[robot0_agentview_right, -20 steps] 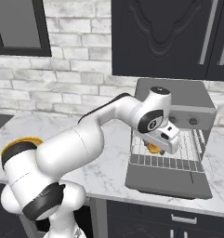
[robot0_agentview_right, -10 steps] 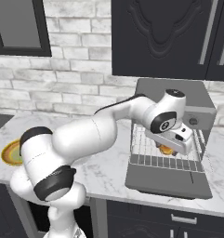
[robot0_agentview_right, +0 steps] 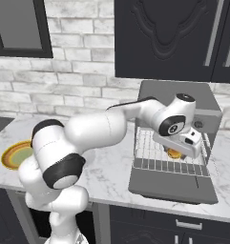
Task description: Open the toaster oven door. Place the bread on the top rack in the toaster oven and place the steak on the bottom rack.
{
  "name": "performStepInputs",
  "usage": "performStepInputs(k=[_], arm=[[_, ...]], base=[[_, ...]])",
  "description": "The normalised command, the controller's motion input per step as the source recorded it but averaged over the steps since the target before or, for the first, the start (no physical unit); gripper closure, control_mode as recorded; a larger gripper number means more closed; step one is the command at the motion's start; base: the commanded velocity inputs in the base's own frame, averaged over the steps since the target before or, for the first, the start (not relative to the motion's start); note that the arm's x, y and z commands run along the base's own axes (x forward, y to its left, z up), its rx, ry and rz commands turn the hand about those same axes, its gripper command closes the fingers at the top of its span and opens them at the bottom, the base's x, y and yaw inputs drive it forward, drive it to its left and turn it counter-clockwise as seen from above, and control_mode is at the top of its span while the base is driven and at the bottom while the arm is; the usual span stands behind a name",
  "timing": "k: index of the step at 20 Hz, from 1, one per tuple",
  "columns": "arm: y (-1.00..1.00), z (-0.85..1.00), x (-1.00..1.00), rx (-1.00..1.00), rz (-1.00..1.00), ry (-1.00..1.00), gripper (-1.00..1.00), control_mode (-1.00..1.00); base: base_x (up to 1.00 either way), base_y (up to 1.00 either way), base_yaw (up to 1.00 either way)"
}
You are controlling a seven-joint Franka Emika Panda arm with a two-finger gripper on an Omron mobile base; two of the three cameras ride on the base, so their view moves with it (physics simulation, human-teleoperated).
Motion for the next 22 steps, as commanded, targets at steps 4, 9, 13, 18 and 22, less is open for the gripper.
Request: performStepInputs(k=[4, 9, 13, 18, 22], arm=[[-0.14, -0.19, 0.19, 0.0, 0.09, 0.01, 1.0, -1.0], [-0.11, -0.33, 0.06, 0.0, 0.1, 0.0, 1.0, -1.0], [-0.04, -0.21, 0.16, 0.0, 0.11, 0.0, 1.0, -1.0], [-0.04, -0.24, 0.01, 0.0, 0.13, 0.0, 1.0, -1.0], [-0.06, -0.29, 0.0, 0.0, 0.13, 0.0, 1.0, -1.0]], base=[[0.0, 0.0, 0.0], [0.0, 0.0, 0.0], [0.0, 0.0, 0.0], [0.0, 0.0, 0.0], [0.0, 0.0, 0.0]])
